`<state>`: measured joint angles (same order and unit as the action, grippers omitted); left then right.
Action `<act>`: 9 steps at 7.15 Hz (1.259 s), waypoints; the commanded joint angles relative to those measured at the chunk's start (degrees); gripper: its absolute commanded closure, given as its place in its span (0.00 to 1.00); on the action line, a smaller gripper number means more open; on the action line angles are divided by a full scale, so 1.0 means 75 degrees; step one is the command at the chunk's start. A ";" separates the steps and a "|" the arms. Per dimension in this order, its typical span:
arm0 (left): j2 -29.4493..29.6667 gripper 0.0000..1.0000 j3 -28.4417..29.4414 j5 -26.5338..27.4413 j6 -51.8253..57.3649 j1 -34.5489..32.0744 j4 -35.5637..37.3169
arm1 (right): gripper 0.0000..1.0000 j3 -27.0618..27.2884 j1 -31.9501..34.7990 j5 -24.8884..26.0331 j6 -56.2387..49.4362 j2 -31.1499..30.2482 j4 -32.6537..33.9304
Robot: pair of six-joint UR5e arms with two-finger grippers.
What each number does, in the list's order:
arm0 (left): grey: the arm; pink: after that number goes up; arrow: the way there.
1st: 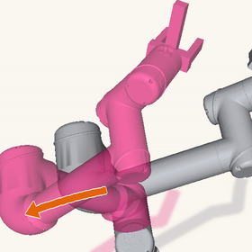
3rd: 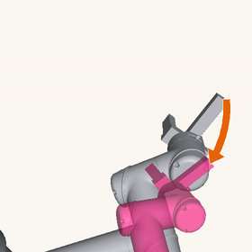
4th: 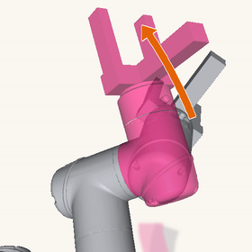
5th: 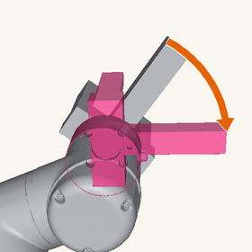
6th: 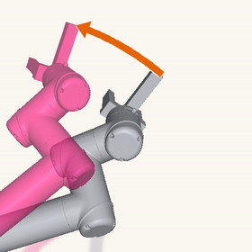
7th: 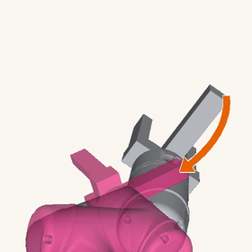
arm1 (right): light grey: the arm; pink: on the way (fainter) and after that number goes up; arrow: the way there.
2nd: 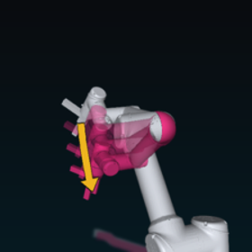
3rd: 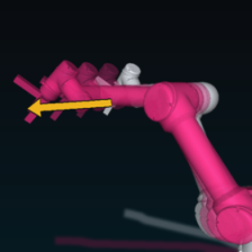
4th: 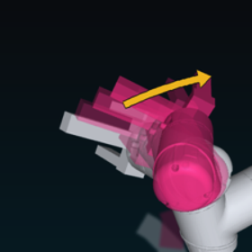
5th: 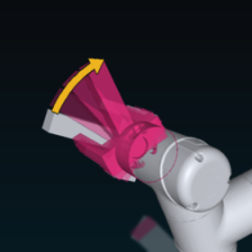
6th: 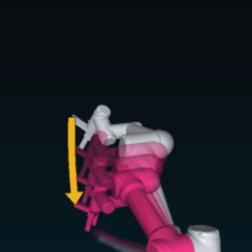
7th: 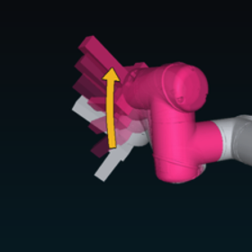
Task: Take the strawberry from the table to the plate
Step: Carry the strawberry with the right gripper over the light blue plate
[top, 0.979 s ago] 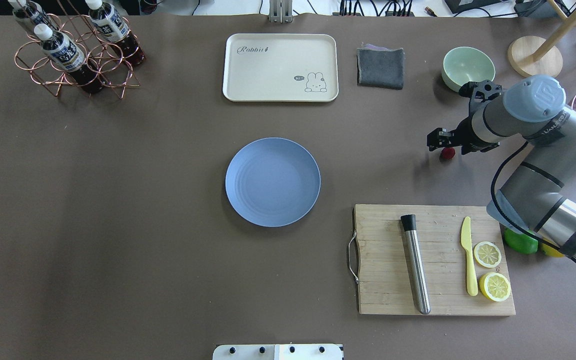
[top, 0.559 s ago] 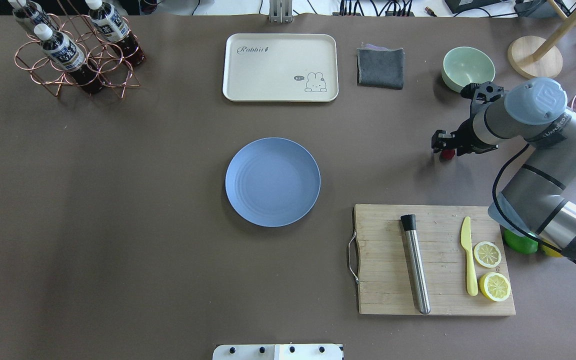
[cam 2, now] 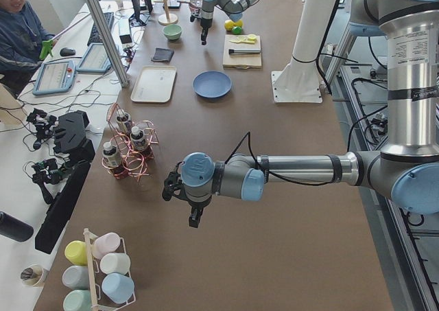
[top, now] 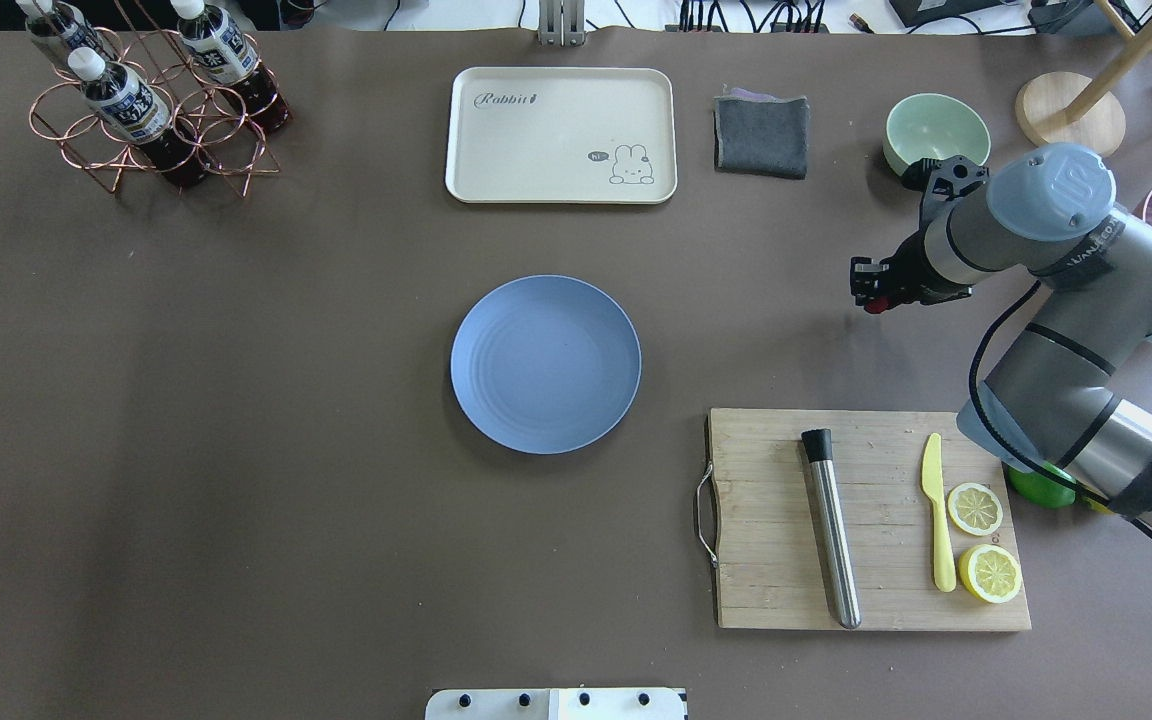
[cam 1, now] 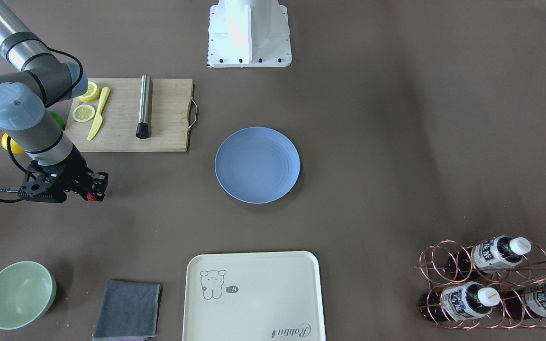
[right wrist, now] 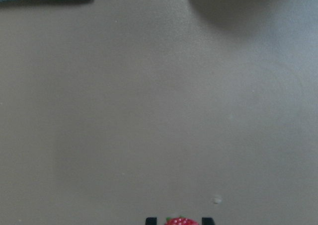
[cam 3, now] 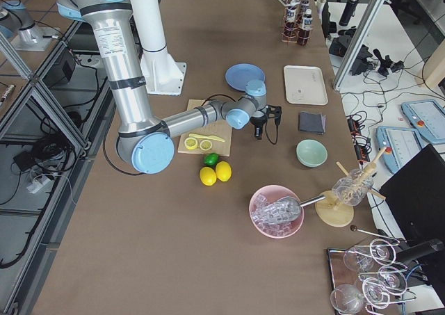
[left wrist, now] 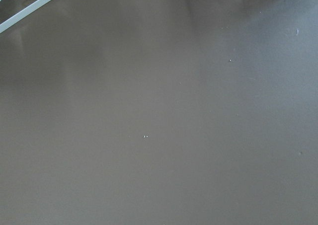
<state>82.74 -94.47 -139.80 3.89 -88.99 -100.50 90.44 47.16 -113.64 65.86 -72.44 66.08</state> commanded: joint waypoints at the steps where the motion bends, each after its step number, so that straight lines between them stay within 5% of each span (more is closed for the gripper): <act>1: -0.0226 0.01 -0.0095 -0.0017 0.0020 0.0006 -0.0017 | 1.00 0.0094 -0.0111 -0.0012 0.1396 0.1039 0.1110; 3: -0.0215 0.01 -0.0142 -0.0005 0.0020 0.0006 -0.0017 | 1.00 0.0106 -0.0707 0.0104 0.2221 0.2036 0.1757; 7: -0.0215 0.01 -0.0201 -0.0017 0.0020 0.0006 0.0006 | 1.00 -0.0151 -0.2184 0.1474 0.2140 0.3270 0.2181; 9: -0.0215 0.01 -0.0201 -0.0005 0.0020 0.0018 0.0006 | 1.00 -0.0897 -0.2362 0.1733 0.2187 0.4064 0.2403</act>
<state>81.11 -95.96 -139.87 4.04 -88.89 -100.48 87.42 30.49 -102.01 82.02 -45.80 83.12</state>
